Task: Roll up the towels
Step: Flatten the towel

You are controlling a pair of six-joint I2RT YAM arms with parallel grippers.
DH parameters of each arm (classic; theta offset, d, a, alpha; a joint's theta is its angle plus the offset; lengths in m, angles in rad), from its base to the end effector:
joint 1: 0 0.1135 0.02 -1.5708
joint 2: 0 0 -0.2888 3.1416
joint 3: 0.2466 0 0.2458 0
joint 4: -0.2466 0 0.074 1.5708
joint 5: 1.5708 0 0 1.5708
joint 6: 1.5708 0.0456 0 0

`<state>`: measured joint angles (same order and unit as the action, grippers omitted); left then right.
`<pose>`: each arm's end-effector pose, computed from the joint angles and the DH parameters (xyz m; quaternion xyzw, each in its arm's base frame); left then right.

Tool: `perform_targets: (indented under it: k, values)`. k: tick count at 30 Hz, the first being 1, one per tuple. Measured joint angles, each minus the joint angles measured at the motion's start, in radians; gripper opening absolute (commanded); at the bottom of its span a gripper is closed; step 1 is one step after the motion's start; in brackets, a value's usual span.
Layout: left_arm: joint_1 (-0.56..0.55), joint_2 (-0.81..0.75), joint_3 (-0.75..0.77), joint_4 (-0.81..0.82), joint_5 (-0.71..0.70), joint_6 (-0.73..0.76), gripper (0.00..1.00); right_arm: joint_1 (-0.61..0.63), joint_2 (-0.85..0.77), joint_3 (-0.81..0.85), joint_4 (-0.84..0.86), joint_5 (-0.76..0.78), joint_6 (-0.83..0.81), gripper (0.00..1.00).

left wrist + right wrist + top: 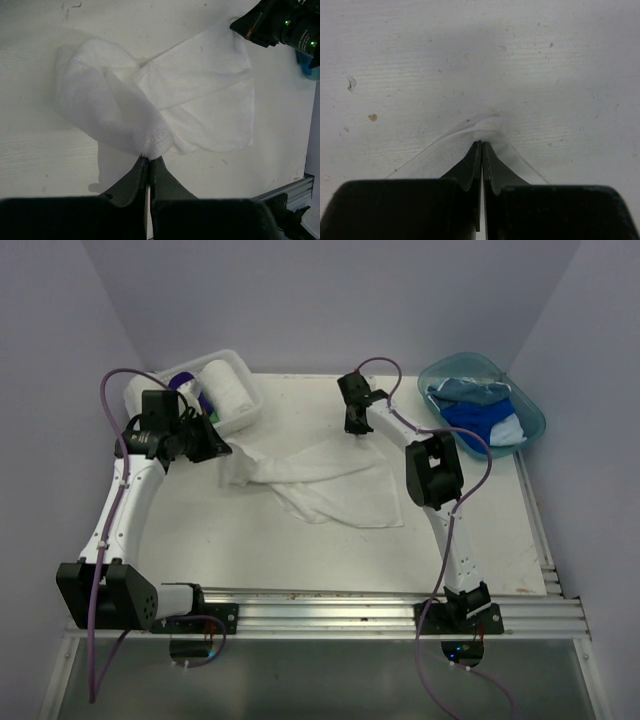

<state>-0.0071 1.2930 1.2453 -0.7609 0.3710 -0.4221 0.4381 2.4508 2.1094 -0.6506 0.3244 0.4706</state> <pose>0.2621 -0.0184 0.3555 -0.1208 0.9069 -0.2451 0.3207 0.5055 0.2208 0.1761 0.0615 0.9450 -0.0155 0.3210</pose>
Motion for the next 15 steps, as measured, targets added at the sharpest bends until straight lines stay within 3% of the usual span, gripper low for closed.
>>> perform_targets:
  k: [7,15]
  values:
    - [0.000,-0.003,0.000,-0.007,0.000,0.000,0.00,-0.001,-0.023,-0.008,0.000,0.000,-0.015,0.00]
    - [0.000,0.047,0.085,-0.025,-0.005,0.005,0.00,-0.031,-0.218,-0.028,0.018,-0.004,-0.026,0.00]
